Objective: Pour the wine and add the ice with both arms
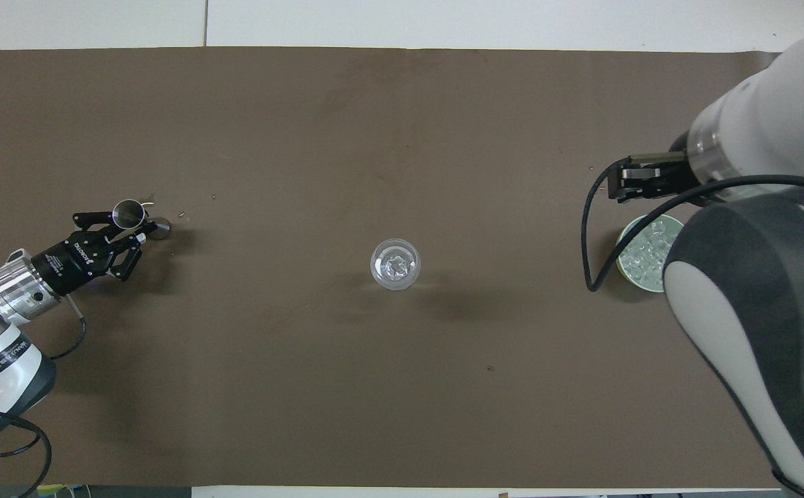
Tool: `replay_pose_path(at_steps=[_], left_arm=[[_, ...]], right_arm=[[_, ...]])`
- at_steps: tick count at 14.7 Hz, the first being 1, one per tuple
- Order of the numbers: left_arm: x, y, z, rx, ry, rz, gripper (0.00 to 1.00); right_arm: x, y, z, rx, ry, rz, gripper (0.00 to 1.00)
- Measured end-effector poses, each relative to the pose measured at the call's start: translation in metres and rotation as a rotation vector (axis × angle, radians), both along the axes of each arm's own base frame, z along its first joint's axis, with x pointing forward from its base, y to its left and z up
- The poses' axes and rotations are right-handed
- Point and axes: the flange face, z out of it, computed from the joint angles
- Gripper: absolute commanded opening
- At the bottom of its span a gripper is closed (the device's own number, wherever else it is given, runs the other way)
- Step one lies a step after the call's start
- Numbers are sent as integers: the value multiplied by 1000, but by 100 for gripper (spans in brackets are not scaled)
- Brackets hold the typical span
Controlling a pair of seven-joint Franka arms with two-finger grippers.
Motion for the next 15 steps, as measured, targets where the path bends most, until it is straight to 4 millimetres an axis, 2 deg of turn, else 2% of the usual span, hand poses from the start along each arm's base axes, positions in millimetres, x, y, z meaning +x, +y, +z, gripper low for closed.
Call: replay_pose_path(at_steps=[4,6,8,10,12,15], left_arm=[[0,2,4,0,-7,3,100],[0,6,7,8,-15,5,100],[-2,8,12,45,-21,-32,100],[-7,17,20,123,-23,-101,100],[-12,31,29,235,-20,-173,100],[-9,51,50,457,-29,-335,100]], right_arm=[[4,-49,-13,13,39,-62,100],[0,-63,-11,45,63,-80,100],[-12,-67,0,50,79,-88,100],[-25,-71,16,50,76,-74,100],[-37,-84,25,50,89,-66,100],[-42,-106,24,56,109,-59,100]])
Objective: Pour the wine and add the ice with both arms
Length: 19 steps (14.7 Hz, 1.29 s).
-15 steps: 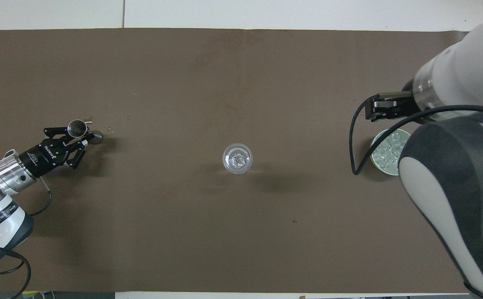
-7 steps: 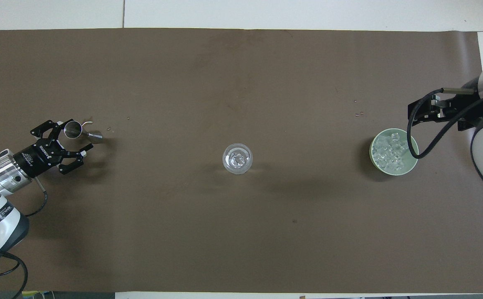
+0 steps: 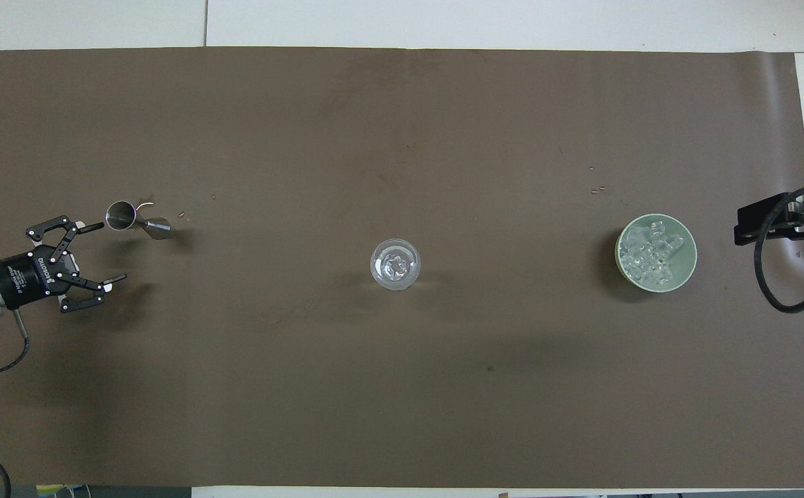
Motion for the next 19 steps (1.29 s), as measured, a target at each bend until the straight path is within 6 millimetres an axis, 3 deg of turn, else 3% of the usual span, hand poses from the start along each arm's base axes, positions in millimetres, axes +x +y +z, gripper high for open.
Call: replay_pose_path(at_steps=[4,6,9,12,15,19], left_arm=[[35,20,58,325,-51,-282,100],[52,16,89,458,-63,-432,100],[78,-11,137,623,-75,-640,99],[91,-38,168,687,-163,-784,100],[91,-58,191,769,-237,-934,100],[87,-105,223,864,-343,-1152,100]], right_arm=[[2,-13,-4,4,-7,0,100],[3,-21,-11,6,-3,-6,100],[7,-23,-22,8,11,-7,100],[10,-22,-24,19,9,-7,100],[11,-22,-23,20,-2,-7,100],[12,-23,-23,20,-7,-8,100]])
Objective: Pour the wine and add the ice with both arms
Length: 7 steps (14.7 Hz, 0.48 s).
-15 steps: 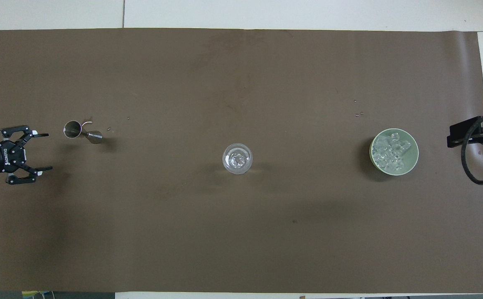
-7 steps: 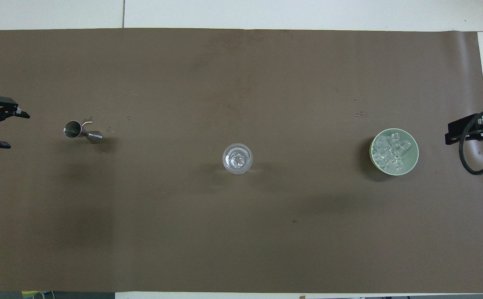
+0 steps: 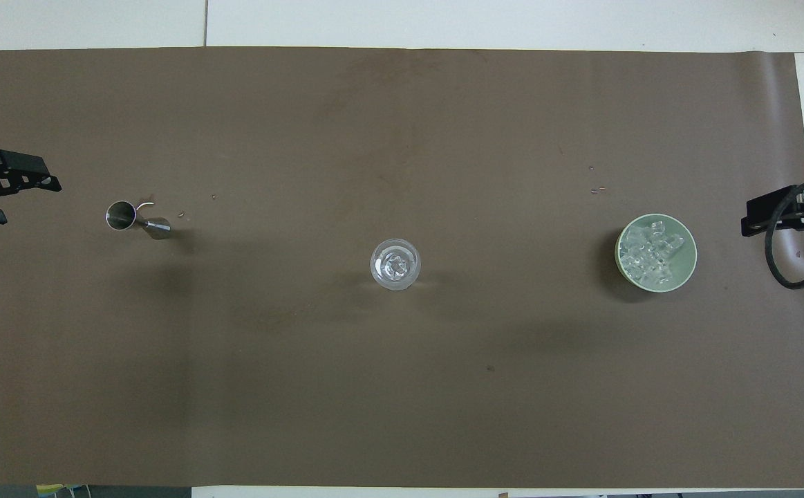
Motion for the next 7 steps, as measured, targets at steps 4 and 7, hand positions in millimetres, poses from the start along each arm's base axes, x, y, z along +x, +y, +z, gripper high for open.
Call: replay_pose_path(at_steps=[4,7], left_arm=[[-7,-38,21,46,-27,-140,100],[-13,-62,45,72,-8,-210,100]], right_arm=[[0,-4,2,1,-5,-1,100],[-3,-7,10,5,-20,-6,100]])
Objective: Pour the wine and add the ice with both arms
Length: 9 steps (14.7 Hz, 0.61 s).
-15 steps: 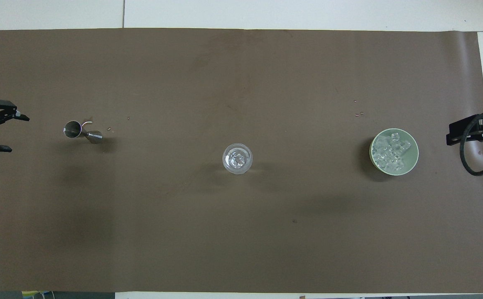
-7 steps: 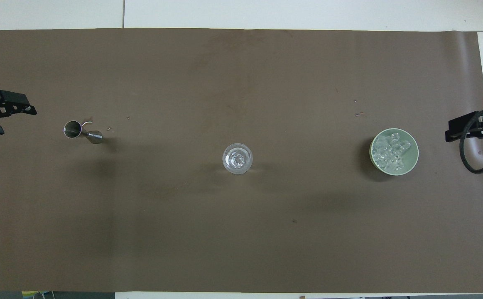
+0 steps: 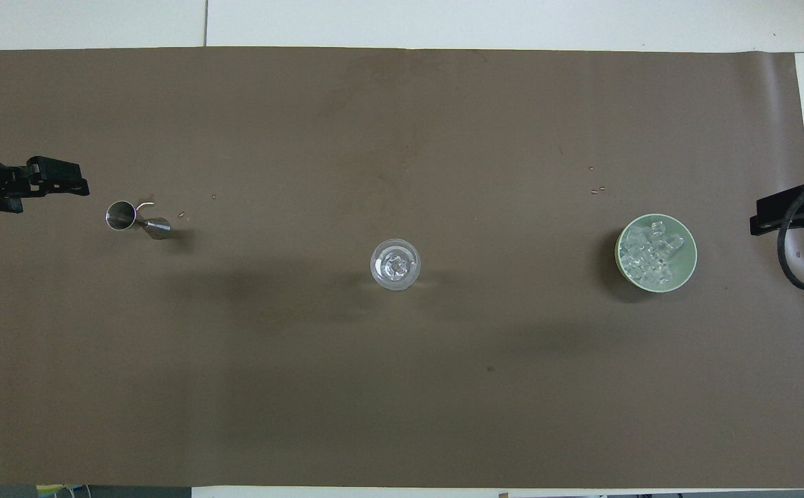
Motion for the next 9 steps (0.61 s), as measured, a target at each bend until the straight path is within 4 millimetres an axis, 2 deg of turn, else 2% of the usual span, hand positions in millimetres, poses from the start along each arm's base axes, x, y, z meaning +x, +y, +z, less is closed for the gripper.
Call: replay_pose_path(at_steps=[4,6,9], left_arm=[[-6,-6,42,14,31,-65,100],[-9,0,51,16,59,-94,100],[-13,6,55,15,125,-148,100]], right_arm=[[-5,-11,8,52,-2,-29,100],[-6,-17,13,54,-10,-40,100],[-6,-18,17,53,-19,-40,100]])
